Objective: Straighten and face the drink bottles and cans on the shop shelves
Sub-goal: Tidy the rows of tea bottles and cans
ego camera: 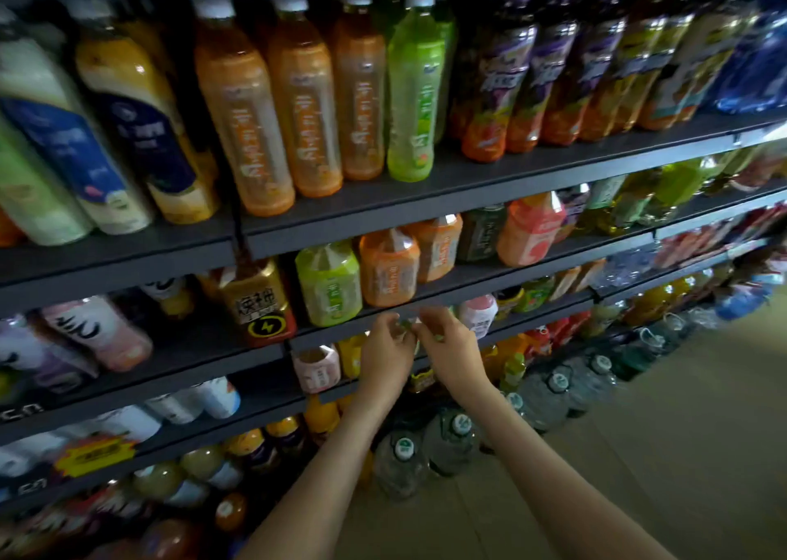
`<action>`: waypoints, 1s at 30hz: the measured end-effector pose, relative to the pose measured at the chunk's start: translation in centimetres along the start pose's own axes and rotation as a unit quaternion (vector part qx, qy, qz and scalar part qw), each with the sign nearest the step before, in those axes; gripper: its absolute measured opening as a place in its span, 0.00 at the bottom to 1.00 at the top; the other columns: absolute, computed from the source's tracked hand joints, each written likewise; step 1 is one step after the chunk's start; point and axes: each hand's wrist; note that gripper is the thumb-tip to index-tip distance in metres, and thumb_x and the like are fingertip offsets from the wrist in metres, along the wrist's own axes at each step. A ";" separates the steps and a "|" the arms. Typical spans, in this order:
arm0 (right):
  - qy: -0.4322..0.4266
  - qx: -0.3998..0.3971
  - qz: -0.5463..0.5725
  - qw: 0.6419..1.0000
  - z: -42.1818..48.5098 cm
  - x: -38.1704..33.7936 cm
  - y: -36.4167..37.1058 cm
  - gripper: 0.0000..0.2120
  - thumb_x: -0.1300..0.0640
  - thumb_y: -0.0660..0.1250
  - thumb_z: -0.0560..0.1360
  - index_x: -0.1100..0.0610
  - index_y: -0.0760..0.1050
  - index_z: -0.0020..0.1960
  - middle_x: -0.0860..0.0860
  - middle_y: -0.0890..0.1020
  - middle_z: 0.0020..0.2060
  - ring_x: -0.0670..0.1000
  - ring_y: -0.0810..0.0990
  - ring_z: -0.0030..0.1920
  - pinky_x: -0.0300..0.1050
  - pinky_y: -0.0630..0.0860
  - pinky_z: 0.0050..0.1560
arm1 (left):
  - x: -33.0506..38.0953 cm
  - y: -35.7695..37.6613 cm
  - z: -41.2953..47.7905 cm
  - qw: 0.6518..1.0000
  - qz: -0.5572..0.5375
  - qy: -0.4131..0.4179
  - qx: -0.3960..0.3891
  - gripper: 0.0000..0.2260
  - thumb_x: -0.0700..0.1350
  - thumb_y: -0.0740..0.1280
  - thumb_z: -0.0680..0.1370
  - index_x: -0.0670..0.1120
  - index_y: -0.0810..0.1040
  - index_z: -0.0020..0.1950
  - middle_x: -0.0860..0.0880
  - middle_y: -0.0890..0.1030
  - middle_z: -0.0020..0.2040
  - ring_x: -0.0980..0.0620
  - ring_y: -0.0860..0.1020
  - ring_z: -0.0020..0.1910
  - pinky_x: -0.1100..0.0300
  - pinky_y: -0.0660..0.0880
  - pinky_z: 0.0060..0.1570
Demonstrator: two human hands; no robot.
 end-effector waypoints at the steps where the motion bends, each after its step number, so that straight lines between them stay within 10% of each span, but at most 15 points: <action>1: 0.004 0.008 0.007 1.000 0.0 0.9 -1.7 0.13 0.56 0.64 0.78 0.59 0.74 0.61 0.52 0.80 0.51 0.51 0.77 0.53 0.36 0.70 0.48 | 1.2 1.4 -0.2 1.000 -0.002 0.008 -0.004 0.16 0.47 0.63 0.80 0.46 0.69 0.68 0.50 0.77 0.58 0.51 0.75 0.49 0.63 0.66 0.39; 17: 0.063 0.053 0.042 0.996 9.7 16.1 -24.0 0.12 0.56 0.65 0.77 0.57 0.70 0.59 0.50 0.77 0.47 0.52 0.76 0.49 0.47 0.74 0.49 | 16.0 22.9 1.9 0.998 -0.022 -0.009 0.060 0.16 0.47 0.64 0.79 0.46 0.69 0.66 0.51 0.79 0.55 0.57 0.73 0.40 0.69 0.67 0.28; 30: 0.032 0.043 0.014 0.998 23.2 21.1 -29.9 0.14 0.59 0.64 0.76 0.59 0.68 0.61 0.52 0.75 0.51 0.52 0.74 0.51 0.42 0.66 0.43 | 22.3 33.1 11.4 0.990 -0.042 0.058 0.122 0.12 0.45 0.67 0.76 0.45 0.74 0.58 0.51 0.80 0.49 0.50 0.79 0.50 0.60 0.72 0.48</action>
Point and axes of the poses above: each hand's wrist, its own z-axis towards the middle knuckle, its own y-axis out of the palm, x = y × z
